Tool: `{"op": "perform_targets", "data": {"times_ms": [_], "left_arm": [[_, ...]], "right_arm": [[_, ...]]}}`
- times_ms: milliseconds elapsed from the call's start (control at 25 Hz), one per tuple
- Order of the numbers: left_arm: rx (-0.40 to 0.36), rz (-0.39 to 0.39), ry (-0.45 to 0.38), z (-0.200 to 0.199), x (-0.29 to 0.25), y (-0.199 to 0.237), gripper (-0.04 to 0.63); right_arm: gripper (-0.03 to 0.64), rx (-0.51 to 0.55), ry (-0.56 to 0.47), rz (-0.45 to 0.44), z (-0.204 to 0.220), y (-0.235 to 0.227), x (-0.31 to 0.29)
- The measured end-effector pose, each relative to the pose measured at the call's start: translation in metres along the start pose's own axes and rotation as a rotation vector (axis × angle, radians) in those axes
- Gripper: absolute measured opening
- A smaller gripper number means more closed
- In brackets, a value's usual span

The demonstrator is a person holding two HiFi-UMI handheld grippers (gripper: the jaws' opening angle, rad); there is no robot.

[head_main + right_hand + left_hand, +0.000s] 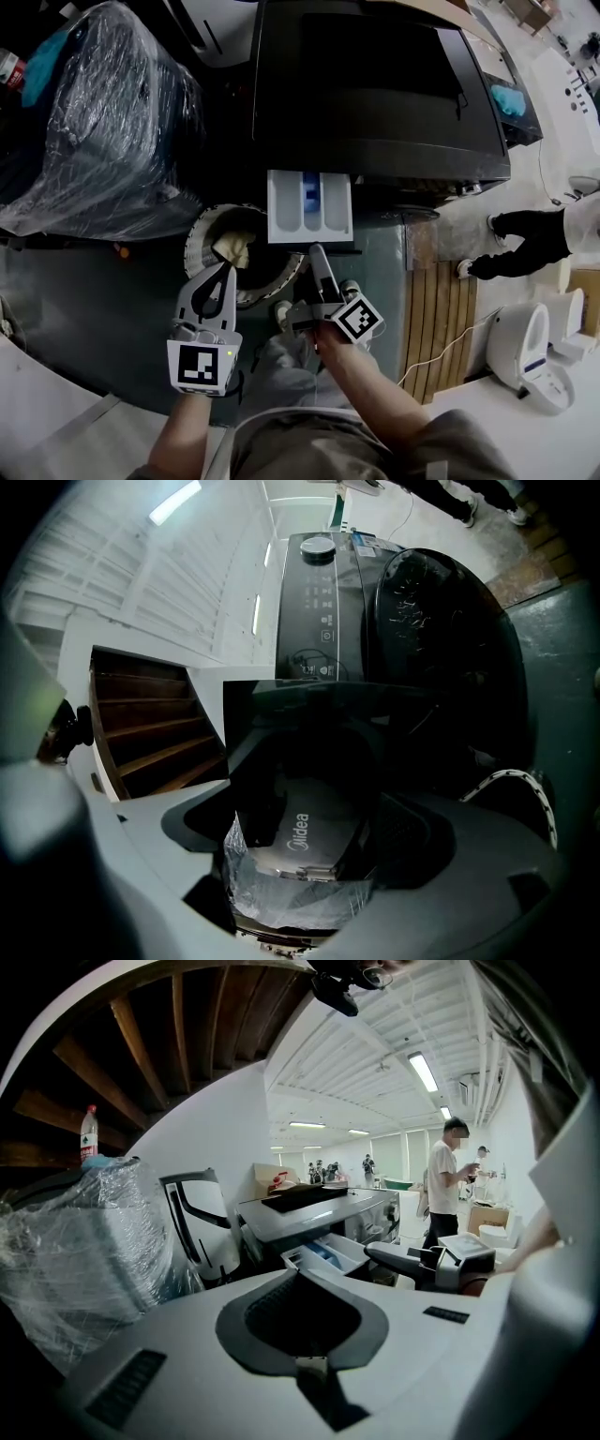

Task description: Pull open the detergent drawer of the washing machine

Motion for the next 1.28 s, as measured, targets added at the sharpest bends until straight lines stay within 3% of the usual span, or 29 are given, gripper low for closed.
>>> {"op": "perform_targets", "data": {"times_ms": [400,1000,1280], "left_arm": [[-0.019,0.018,-0.003,-0.003,-0.002,-0.006,0.015],[-0.031,0.039,-0.021,-0.024,0.003,-0.005,0.015],[-0.064,0.046,-0.040,-0.046,0.012,-0.007,0.015]], "right_arm": [[0.435,0.019,0.020,-0.001,-0.001,-0.002,0.007],[0.436,0.069,0.090,0.118,-0.002,0.016,0.025],[0.434,0.251,0.162,0.070,0.000,0.063,0.048]]}}
Point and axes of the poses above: the fingertips, and each gripper's own axes: x backward along the fingers, y to its left, z out of its underside, the point moved 9 cm from there along x, backward along the fingers, and after that the axes turned 14 degrees about z, right-handed, at the moved point
